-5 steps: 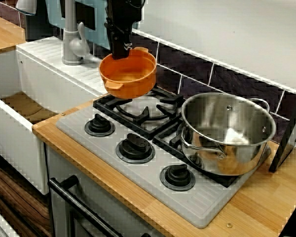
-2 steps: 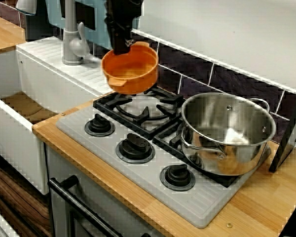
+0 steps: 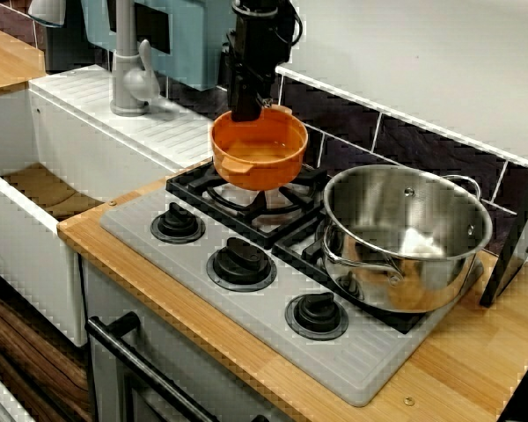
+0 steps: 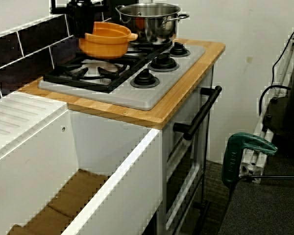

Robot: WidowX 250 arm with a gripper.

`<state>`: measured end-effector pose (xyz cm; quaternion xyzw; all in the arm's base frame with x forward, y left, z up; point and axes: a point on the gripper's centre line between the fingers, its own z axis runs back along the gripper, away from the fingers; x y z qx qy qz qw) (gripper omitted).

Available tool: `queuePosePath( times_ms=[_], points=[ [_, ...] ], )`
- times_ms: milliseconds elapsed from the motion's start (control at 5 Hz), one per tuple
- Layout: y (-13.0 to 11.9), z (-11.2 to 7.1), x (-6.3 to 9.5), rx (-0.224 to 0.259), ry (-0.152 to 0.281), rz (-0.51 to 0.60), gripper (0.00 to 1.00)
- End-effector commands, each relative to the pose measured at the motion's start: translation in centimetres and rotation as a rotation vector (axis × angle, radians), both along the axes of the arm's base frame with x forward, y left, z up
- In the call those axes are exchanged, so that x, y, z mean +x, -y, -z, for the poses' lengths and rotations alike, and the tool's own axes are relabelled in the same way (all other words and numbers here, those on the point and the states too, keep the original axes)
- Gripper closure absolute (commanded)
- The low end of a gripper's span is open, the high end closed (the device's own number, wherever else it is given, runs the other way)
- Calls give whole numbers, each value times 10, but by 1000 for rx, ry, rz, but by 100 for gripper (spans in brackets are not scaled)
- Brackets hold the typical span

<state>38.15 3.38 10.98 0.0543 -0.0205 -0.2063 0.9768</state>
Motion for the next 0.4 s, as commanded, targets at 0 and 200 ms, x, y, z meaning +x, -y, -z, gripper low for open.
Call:
queuePosePath(
  times_ms=[0,200],
  points=[
    [2,-17,-2,8,47,18,100],
    [0,-21,-5,6,54,14,100]
  ],
)
